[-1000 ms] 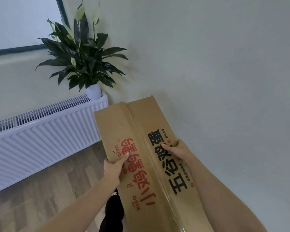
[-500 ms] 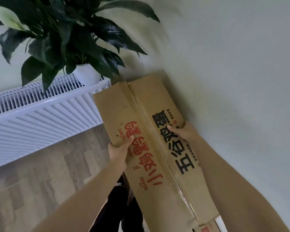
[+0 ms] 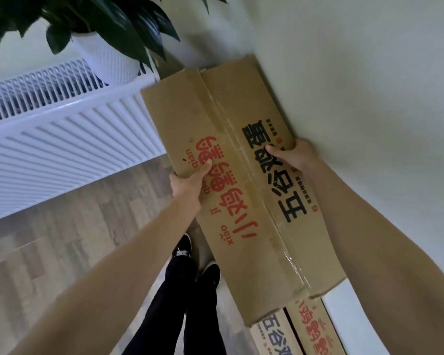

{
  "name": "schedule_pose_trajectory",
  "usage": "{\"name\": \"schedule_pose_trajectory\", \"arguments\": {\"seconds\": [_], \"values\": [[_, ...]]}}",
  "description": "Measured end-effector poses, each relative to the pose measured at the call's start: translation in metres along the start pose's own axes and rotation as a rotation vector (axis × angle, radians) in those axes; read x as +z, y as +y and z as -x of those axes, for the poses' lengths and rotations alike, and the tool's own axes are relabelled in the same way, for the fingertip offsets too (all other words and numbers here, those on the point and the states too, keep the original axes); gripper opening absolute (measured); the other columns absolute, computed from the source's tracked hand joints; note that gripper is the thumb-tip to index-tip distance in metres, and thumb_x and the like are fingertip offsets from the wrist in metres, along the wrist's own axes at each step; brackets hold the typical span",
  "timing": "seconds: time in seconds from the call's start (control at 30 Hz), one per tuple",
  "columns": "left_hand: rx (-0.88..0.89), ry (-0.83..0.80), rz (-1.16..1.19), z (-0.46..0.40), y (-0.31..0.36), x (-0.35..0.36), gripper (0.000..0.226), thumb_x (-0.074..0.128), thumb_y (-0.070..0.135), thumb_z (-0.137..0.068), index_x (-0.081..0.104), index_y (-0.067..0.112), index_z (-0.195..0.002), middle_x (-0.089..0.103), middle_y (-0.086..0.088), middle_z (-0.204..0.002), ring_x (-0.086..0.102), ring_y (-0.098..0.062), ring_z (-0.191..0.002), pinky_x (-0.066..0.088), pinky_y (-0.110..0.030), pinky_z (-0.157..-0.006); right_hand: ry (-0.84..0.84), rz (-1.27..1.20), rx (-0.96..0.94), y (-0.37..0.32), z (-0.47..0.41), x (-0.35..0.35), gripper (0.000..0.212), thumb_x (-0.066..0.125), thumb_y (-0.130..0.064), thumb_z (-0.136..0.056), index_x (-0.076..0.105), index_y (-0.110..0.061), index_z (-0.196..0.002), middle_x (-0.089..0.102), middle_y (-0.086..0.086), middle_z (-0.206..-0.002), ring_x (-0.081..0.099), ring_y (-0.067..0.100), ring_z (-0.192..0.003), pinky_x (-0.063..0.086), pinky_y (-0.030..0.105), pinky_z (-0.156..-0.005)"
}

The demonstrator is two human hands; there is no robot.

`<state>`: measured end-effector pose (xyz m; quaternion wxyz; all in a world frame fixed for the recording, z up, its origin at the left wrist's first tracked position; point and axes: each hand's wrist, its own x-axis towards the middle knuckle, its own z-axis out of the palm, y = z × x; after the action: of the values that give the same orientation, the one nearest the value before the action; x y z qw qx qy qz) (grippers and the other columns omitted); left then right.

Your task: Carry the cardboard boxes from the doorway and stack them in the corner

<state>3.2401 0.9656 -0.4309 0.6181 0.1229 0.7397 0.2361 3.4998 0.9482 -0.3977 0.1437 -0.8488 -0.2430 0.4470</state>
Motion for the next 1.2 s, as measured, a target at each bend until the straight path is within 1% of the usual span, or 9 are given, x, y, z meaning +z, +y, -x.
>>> {"name": "schedule_pose_trajectory", "arguments": {"seconds": [0.17,0.3,0.47,0.6,0.8,0.9,0.97,1.07,1.2], "values": [[0.004,-0.011,-0.001,-0.002,-0.004,-0.001,0.087,0.097,0.039,-0.057,0.05,0.023,-0.129,0.067,0.001,-0.117,0.066,-0.023,-0.105,0.056,-0.051,-0.091,0.128,0.026,-0.118,0.012,0.005,0.014,0.09,0.082,-0.06,-0.075,0.048,-0.012,-0.143,0.061,0.009,-0.139,0.061,0.029,-0.124,0.051,0.037,-0.095],[0.023,0.02,-0.005,0.002,0.001,0.001,0.093,0.098,0.044,-0.052,0.053,0.022,-0.13,0.069,0.001,-0.118,0.067,-0.024,-0.108,0.056,-0.052,-0.093,0.258,0.014,-0.157,0.012,0.008,0.027,0.099,0.079,-0.071,-0.066,0.048,-0.016,-0.142,0.061,0.007,-0.139,0.06,0.03,-0.126,0.051,0.054,-0.103],[0.071,0.036,-0.035,-0.001,0.0,0.002,0.094,0.097,0.042,-0.056,0.047,0.025,-0.134,0.065,0.002,-0.121,0.064,-0.023,-0.108,0.055,-0.053,-0.096,0.303,0.061,-0.186,0.013,0.002,0.033,0.11,0.072,-0.08,-0.058,0.05,-0.012,-0.141,0.063,0.011,-0.137,0.061,0.031,-0.124,0.053,0.054,-0.101],[0.097,0.033,-0.071,0.003,0.001,0.004,0.092,0.095,0.042,-0.062,0.042,0.025,-0.136,0.063,0.003,-0.119,0.063,-0.022,-0.103,0.055,-0.052,-0.095,0.427,0.282,-0.258,0.009,0.01,0.046,0.074,0.074,-0.054,-0.085,0.056,-0.005,-0.138,0.056,0.019,-0.142,0.051,0.038,-0.132,0.047,0.053,-0.108],[0.126,0.023,-0.119,0.008,0.001,0.003,0.09,0.091,0.043,-0.068,0.038,0.023,-0.137,0.062,-0.001,-0.124,0.064,-0.026,-0.11,0.055,-0.052,-0.096,0.298,0.381,-0.298,0.008,0.032,0.06,0.055,0.058,-0.026,-0.103,0.043,-0.013,-0.154,0.026,0.018,-0.167,0.021,0.038,-0.155,0.025,0.055,-0.124],[0.126,-0.004,-0.13,0.012,0.002,0.001,0.085,0.087,0.042,-0.074,0.037,0.018,-0.137,0.058,0.0,-0.119,0.061,-0.024,-0.107,0.054,-0.048,-0.094,0.232,0.288,-0.299,0.003,0.051,0.058,0.047,0.053,-0.022,-0.104,0.049,-0.013,-0.15,0.038,0.015,-0.162,0.034,0.033,-0.15,0.032,0.043,-0.122],[0.137,-0.034,-0.145,0.016,0.003,-0.008,0.077,0.085,0.038,-0.078,0.041,0.016,-0.138,0.061,-0.001,-0.121,0.063,-0.024,-0.107,0.055,-0.045,-0.092,0.186,0.231,-0.286,0.0,0.07,0.055,0.044,0.054,-0.022,-0.104,0.053,-0.012,-0.147,0.054,0.011,-0.15,0.05,0.029,-0.138,0.042,0.036,-0.111],[0.146,-0.042,-0.183,0.022,0.011,-0.037,0.052,0.077,0.027,-0.087,0.056,0.013,-0.132,0.068,-0.008,-0.122,0.067,-0.027,-0.106,0.059,-0.042,-0.089,0.167,0.207,-0.304,-0.016,0.103,0.054,0.039,0.056,-0.02,-0.102,0.059,-0.009,-0.14,0.062,0.01,-0.14,0.058,0.027,-0.128,0.043,0.027,-0.097],[0.169,-0.099,-0.073,0.046,0.031,-0.097,0.019,0.062,0.009,-0.096,0.062,0.006,-0.115,0.068,-0.007,-0.087,0.064,-0.022,-0.075,0.053,-0.033,-0.063,0.224,0.222,-0.386,-0.049,0.159,0.071,0.028,0.057,-0.02,-0.103,0.065,-0.012,-0.128,0.069,0.008,-0.128,0.064,0.025,-0.116,0.046,0.028,-0.089]]}}
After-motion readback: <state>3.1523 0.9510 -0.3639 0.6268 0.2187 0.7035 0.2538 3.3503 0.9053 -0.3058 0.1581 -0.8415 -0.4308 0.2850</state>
